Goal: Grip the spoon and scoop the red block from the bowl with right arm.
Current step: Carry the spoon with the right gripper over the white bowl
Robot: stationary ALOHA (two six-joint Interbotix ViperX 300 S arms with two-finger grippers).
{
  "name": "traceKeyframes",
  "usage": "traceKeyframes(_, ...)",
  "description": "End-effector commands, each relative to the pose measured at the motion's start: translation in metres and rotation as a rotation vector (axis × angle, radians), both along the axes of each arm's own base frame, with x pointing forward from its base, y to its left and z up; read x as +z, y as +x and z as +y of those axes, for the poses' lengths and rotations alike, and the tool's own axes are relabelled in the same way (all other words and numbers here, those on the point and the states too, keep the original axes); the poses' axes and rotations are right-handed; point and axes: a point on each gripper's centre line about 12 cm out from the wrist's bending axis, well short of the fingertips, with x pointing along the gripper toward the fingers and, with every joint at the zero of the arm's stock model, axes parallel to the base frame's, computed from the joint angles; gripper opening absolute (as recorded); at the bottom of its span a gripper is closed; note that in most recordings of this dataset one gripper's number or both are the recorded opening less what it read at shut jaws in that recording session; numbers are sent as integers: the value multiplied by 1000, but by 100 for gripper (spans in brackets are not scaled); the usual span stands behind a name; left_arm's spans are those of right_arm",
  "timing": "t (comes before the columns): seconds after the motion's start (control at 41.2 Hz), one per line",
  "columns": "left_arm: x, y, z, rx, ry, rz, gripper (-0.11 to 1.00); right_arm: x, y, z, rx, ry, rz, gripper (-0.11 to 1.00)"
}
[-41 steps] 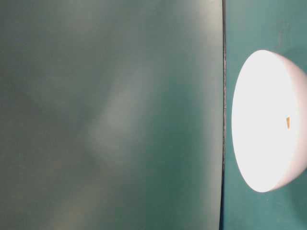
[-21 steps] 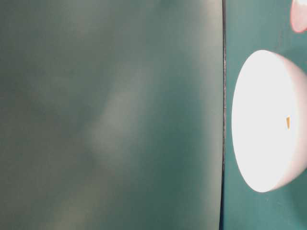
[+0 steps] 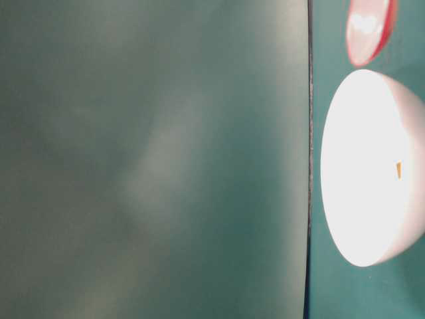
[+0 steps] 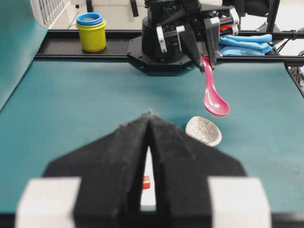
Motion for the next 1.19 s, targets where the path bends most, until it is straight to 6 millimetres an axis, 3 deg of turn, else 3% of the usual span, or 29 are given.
traceKeyframes(0.0,13,1,1,3,3,-34,0,21,8,-2,-6,14,-12,26)
traceKeyframes(0.607,13,1,1,3,-2,-32,0,94,34,-31,-69,60,69,26)
traceKeyframes(0.947,12,1,1,3,1,-29,0,122,57,-42,-86,74,133,22)
traceKeyframes(1.166,12,1,1,3,-1,-23,0,126,76,-50,-103,76,184,19)
